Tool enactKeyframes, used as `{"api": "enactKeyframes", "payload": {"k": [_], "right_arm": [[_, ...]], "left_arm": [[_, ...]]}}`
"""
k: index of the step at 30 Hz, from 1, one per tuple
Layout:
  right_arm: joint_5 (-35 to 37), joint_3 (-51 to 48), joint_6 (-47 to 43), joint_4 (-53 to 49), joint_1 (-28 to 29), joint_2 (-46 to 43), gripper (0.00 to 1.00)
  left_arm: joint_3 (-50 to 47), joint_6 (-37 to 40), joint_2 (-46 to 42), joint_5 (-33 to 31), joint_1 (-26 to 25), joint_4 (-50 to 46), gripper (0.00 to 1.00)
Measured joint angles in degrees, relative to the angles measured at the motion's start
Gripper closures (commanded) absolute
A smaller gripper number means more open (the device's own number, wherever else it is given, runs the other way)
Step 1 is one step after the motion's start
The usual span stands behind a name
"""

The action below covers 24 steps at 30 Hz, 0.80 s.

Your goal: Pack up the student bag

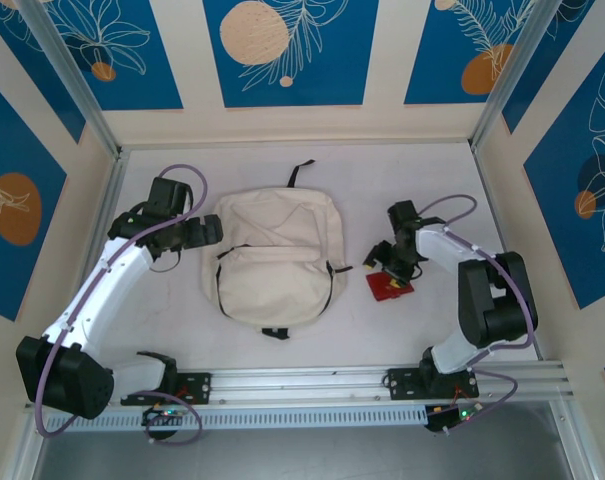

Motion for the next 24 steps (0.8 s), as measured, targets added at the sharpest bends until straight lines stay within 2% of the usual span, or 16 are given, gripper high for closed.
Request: {"api": "enactKeyframes", "payload": {"k": [3, 7, 13, 24], "right_arm": [[-1.0, 2.0, 0.0, 0.4, 4.3, 1.5, 0.33], [-0.2, 6.3, 0.2, -3.3, 7.3, 1.8, 0.37], [1.0, 12.9, 3.5, -6.8, 9.6, 0.6, 0.52], [1.9, 12.9, 12.6, -6.3, 11.4, 6.5, 0.80]], "left_arm": [[-0.2, 0.0, 0.0, 0.0, 0.0, 0.2, 0.00], [-0.3, -0.5, 0.0, 0.0, 0.0, 0.3, 0.00], [-0.3, -1.6, 0.0, 0.6, 0.3, 0.8, 0.00], [-0.5, -1.6, 0.0, 0.6, 0.4, 1.4, 0.00]]}}
